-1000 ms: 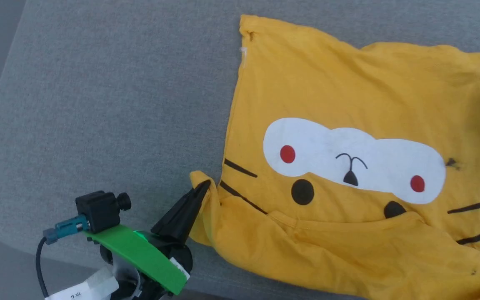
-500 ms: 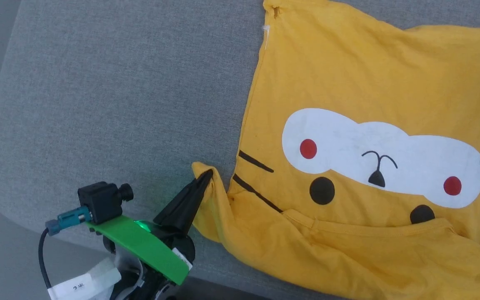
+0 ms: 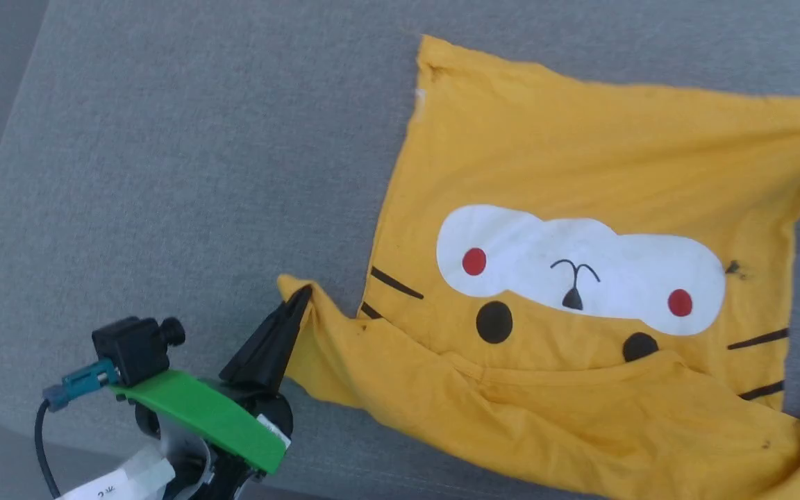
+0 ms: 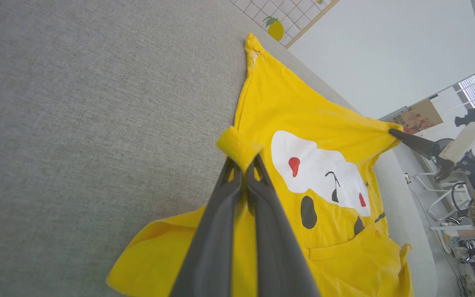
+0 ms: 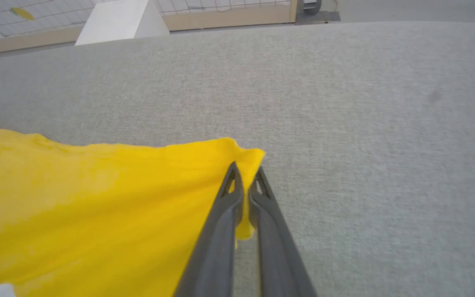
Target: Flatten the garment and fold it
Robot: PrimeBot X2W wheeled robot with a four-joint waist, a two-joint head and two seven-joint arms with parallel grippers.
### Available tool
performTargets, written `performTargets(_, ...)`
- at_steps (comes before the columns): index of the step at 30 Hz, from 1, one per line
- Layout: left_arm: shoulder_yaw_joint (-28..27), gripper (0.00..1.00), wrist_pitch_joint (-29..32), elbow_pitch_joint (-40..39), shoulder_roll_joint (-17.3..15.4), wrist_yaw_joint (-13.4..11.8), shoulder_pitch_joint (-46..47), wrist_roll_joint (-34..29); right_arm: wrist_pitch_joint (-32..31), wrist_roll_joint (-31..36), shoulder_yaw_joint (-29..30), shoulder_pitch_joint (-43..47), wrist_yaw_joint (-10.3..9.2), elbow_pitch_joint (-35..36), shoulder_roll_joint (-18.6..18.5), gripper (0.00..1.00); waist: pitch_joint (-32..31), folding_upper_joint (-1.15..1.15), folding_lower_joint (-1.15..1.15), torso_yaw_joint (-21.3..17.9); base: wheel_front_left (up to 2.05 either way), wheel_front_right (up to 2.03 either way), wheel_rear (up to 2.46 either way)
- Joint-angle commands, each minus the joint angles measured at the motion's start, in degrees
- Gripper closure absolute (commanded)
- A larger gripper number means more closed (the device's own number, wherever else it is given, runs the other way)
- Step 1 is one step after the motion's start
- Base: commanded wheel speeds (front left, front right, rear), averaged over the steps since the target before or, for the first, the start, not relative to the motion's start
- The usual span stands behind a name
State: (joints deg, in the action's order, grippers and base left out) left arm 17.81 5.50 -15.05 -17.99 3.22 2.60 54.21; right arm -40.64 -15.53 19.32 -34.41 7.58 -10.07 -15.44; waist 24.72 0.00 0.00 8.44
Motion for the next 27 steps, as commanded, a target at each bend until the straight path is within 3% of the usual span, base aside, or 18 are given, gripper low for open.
performTargets(1, -0.28, 1.0, -0.42, 0.38, -0.52, -0.58, -1.26, -1.01, 0.84, -1.19, 1.51, 3.15, -0.09, 1.79, -0.34, 1.0, -6.04, 0.0, 0.0, -5.5, 0.0, 0.0, 0.0)
performTargets(5, -0.35, 1.0, -0.9, 0.6, -1.28, -1.67, -3.49, -2.29, 1.38, -3.68, 6.79, 12.14, -0.09, 9.1, 1.23, 1.0, -9.07, 0.0, 0.0, -8.25, 0.0, 0.0, 0.0)
performTargets(12, 0.07, 1.0, -0.42, -1.16, -2.05, -3.34, -6.44, -3.14, 0.12, -8.1, 18.4, 28.9, -0.09, 23.18, 9.83, 1.0, -11.89, 0.0, 0.0, -11.29, 0.0, 0.0, 0.0)
performTargets(16, -0.09, 1.0, -0.09, -2.62, -2.67, -4.01, -7.92, -3.15, -0.32, -11.63, 22.64, 36.92, -0.09, 27.58, 12.35, 1.0, -12.15, 0.0, 0.0, -12.23, 0.0, 0.0, 0.0)
performTargets(19, -0.26, 1.0, -0.03, -3.47, -3.03, -4.36, -8.82, -3.14, -0.25, -16.3, 23.19, 42.3, -0.09, 25.95, 12.52, 1.0, -12.11, 0.0, 0.0, -12.68, 0.0, 0.0, 0.0)
performTargets(22, -0.36, 1.0, -0.03, -3.93, -3.22, -4.67, -9.63, -3.06, 1.39, -20.1, 20.05, 46.85, -0.09, 21.49, 12.54, 1.0, -12.11, 0.0, 0.0, -12.9, 0.0, 0.0, 0.0)
performTargets(27, 0.23, 1.0, 0.34, -3.61, -2.97, -4.77, -10.09, -2.66, 6.66, -17.94, 11.92, 50.45, -0.09, 14.23, 12.55, 1.0, -12.88, 0.0, 0.0, -12.43, 0.0, 0.0, 0.0)
